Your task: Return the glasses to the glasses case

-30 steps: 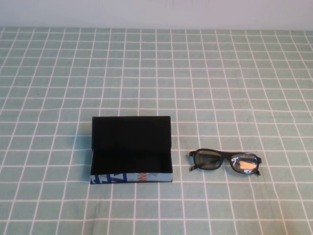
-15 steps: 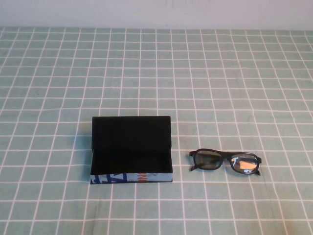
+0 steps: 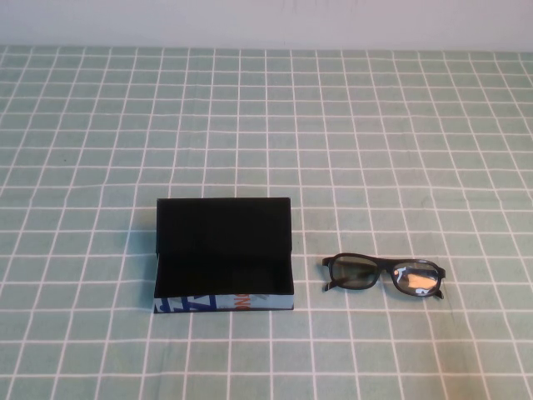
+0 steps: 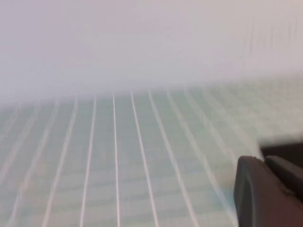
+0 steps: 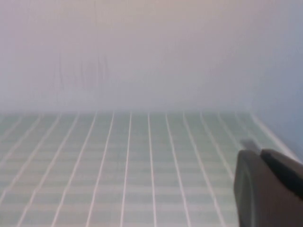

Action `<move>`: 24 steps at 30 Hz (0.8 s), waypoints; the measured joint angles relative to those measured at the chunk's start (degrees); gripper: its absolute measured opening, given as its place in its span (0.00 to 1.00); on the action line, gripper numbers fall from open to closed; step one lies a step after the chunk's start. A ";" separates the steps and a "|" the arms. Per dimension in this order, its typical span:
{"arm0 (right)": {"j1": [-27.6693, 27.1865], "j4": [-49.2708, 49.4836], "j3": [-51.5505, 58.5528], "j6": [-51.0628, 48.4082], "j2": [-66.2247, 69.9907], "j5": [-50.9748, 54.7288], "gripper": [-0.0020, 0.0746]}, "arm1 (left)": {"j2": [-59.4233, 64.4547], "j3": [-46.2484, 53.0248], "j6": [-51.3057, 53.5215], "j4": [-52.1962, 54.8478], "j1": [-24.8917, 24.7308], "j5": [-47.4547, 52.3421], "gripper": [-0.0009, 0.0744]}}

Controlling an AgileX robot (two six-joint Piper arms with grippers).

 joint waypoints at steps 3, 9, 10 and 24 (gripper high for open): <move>0.00 0.00 0.00 0.00 0.00 -9.46 0.01 | 0.00 0.00 0.00 -0.73 0.00 -9.39 0.01; 0.00 0.11 0.00 0.00 0.00 -19.85 0.01 | 0.00 0.00 0.00 -0.98 0.00 -19.55 0.01; 0.00 0.24 0.00 0.00 0.00 -21.38 0.01 | 0.00 0.00 0.00 -0.98 0.00 -19.83 0.01; 0.12 1.23 -15.59 5.16 -0.43 -33.69 0.01 | -0.21 -6.52 -12.54 -1.10 0.00 -46.72 0.01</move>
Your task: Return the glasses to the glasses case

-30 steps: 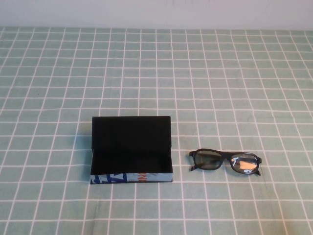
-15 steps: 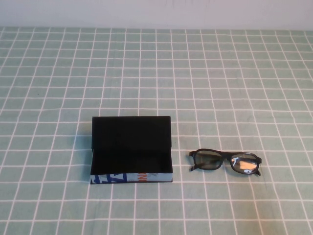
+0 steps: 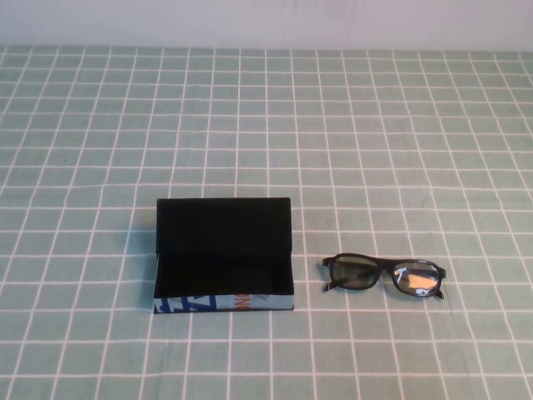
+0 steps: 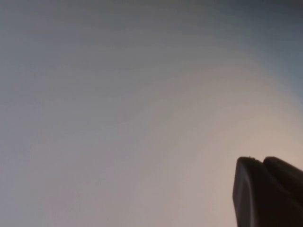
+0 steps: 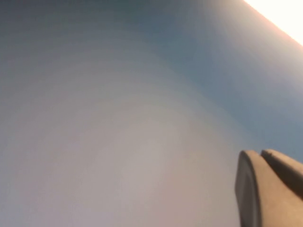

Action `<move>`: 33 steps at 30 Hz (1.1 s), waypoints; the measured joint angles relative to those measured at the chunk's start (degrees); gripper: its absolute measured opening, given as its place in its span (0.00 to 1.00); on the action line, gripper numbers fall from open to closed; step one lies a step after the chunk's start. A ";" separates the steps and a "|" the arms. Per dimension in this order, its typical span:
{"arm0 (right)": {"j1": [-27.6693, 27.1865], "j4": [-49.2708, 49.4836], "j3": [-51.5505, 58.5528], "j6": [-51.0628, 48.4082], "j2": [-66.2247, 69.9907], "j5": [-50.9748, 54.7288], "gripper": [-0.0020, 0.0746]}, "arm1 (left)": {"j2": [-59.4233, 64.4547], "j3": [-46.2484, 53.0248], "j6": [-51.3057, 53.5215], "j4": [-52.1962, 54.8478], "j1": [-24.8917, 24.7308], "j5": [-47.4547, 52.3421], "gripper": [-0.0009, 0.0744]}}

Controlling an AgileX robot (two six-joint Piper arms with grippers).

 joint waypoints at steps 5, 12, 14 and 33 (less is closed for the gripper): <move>0.00 0.34 -16.99 7.04 5.84 13.31 0.01 | 1.01 -14.26 2.16 0.12 0.00 13.05 0.01; 0.37 0.34 -39.04 7.98 24.74 41.24 0.01 | 14.10 -33.11 3.55 0.12 0.00 37.85 0.01; 0.37 0.65 -43.60 7.98 30.39 51.61 0.01 | 18.93 -36.51 3.55 0.12 0.00 46.03 0.01; 0.93 22.75 -52.46 -28.53 70.24 89.34 0.01 | 38.47 -38.69 2.57 -0.71 0.00 76.65 0.01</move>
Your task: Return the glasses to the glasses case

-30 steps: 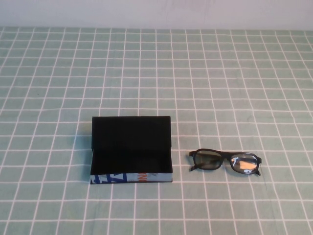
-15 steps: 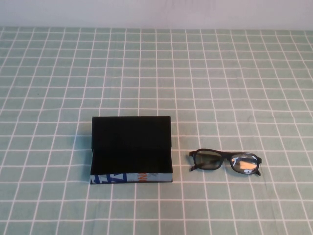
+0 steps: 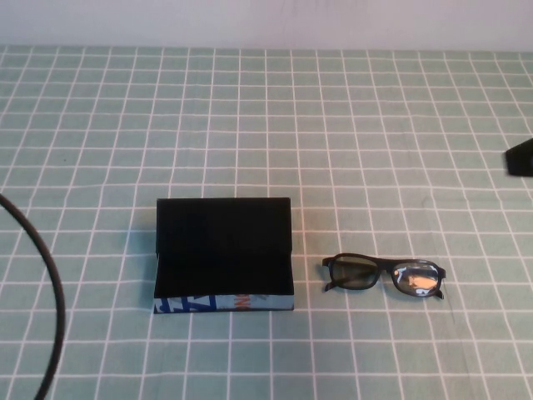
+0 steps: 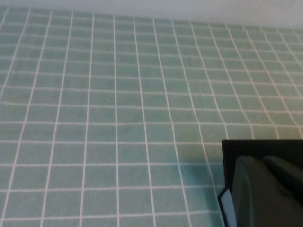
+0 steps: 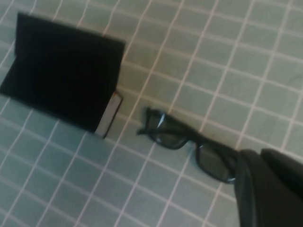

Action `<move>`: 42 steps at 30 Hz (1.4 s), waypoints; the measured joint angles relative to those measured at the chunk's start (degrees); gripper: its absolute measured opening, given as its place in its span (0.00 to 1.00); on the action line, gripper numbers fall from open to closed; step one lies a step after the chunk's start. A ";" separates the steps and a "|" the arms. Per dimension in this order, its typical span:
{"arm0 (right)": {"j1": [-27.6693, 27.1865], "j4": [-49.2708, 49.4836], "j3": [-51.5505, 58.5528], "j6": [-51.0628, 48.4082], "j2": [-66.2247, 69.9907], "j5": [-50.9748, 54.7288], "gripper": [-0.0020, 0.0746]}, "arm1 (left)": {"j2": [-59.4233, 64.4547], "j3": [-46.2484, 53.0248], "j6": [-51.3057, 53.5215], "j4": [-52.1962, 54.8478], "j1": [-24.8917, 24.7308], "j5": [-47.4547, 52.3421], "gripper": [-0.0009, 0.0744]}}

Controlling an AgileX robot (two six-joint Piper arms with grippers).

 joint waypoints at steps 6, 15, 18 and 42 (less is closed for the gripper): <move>5.64 -2.95 -13.25 -6.71 15.26 11.70 0.01 | 2.12 0.00 0.00 -0.14 0.00 3.37 0.01; 18.07 -18.50 -21.87 -13.15 31.96 12.19 0.11 | 2.55 0.00 0.00 -0.18 0.00 4.33 0.01; 19.87 -19.13 -21.87 -13.97 36.29 12.30 0.28 | 2.55 0.00 0.00 -0.18 0.00 4.33 0.01; 20.27 -17.52 -22.22 -18.55 46.92 11.96 0.07 | 2.55 0.00 0.00 -0.18 0.00 4.58 0.01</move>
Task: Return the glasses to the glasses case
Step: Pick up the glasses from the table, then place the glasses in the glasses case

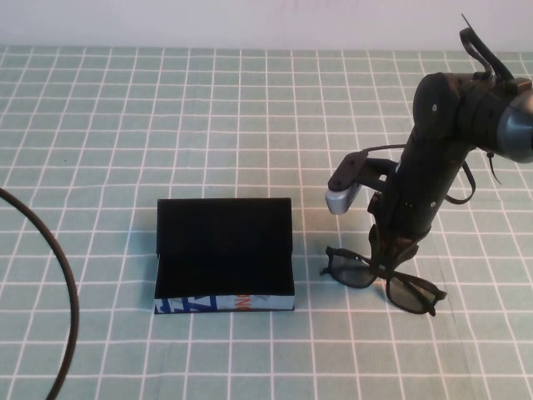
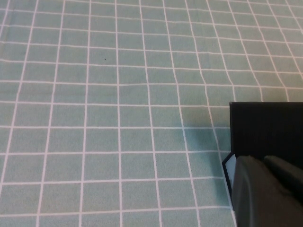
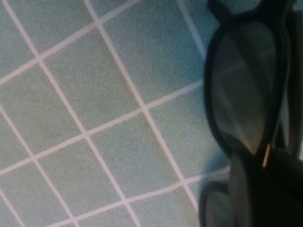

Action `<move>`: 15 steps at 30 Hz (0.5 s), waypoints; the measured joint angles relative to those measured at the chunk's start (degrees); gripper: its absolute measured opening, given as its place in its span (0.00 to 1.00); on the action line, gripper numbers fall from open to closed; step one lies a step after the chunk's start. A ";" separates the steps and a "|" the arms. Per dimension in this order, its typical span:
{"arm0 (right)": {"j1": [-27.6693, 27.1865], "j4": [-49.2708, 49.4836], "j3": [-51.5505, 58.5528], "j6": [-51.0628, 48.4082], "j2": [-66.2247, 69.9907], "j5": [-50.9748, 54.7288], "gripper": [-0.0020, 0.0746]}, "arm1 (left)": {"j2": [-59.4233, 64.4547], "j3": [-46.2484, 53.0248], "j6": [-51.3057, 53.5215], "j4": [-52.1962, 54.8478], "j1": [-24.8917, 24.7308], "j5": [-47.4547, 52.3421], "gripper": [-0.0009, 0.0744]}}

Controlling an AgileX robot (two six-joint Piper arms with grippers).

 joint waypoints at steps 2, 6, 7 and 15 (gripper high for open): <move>0.00 0.28 -0.25 -0.07 0.00 0.00 0.05 | 0.00 0.00 0.00 0.00 0.00 0.09 0.01; 0.00 0.32 -2.92 -0.34 0.00 0.12 0.03 | 0.00 0.00 0.00 0.00 0.00 0.22 0.01; 0.00 0.32 -4.08 -0.34 0.00 0.12 0.03 | 0.00 0.00 0.00 0.00 0.00 0.22 0.01; 1.91 6.80 -14.02 -0.87 -3.47 0.12 0.03 | 0.00 0.00 0.00 0.00 0.00 1.16 0.01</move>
